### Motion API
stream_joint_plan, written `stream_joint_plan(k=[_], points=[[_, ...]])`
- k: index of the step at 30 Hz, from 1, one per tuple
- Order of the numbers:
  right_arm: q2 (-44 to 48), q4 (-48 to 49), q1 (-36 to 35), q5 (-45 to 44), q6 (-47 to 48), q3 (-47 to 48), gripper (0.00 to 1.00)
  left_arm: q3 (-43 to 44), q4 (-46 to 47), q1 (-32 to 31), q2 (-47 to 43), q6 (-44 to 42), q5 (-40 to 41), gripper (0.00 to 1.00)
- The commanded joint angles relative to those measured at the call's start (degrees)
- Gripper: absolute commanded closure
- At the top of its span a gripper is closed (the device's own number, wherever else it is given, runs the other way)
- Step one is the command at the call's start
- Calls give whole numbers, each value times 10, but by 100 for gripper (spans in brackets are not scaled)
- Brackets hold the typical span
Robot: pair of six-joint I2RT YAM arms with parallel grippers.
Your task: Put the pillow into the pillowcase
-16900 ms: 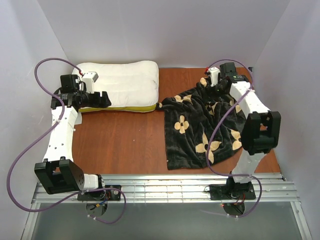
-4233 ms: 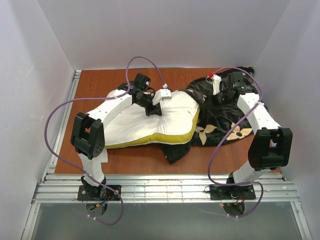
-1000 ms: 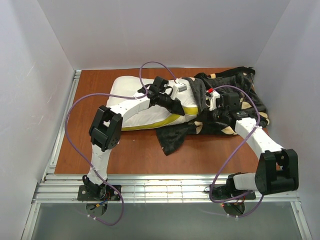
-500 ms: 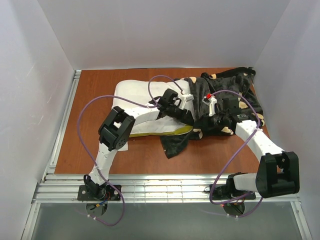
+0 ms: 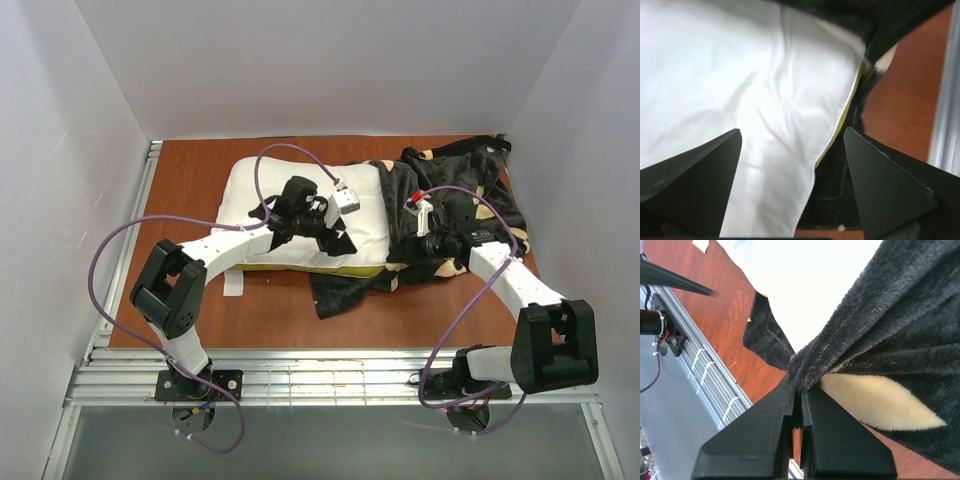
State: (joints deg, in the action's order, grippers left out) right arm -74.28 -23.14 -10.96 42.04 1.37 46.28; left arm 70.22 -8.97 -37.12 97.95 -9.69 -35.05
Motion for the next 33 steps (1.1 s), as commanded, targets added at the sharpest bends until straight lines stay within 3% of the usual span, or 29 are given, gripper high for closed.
stream_joint_plan(k=[1,6,9,13,14,15,17,19,22,28,33], points=[[0,-9,-4,3,-7,-7,99,-25,-60,-6,18,-253,35,21],[-16,-12,-6,10,-9,0,99,-18,-53,-32,61,-314,39,18],[-24,-16,-10,8,-9,5,99,-17,-1,-45,100,-304,66,25],[-33,-7,-21,8,-25,0,99,8,27,-56,151,-260,86,65],[-36,0,-27,8,-30,-1,99,33,27,-56,159,-240,74,94],[-41,7,-39,8,-35,-1,99,47,26,-53,167,-182,65,100],[-51,14,-56,8,-43,6,99,93,26,-33,169,-105,-17,100],[-64,15,-64,11,-52,33,99,120,39,-16,158,20,-31,100],[-64,23,-79,56,-79,79,99,150,62,-9,127,106,-37,100],[-56,56,-115,103,-140,160,99,127,82,-1,81,227,-31,100],[-62,40,-118,93,-117,172,99,79,86,4,18,250,-48,100]])
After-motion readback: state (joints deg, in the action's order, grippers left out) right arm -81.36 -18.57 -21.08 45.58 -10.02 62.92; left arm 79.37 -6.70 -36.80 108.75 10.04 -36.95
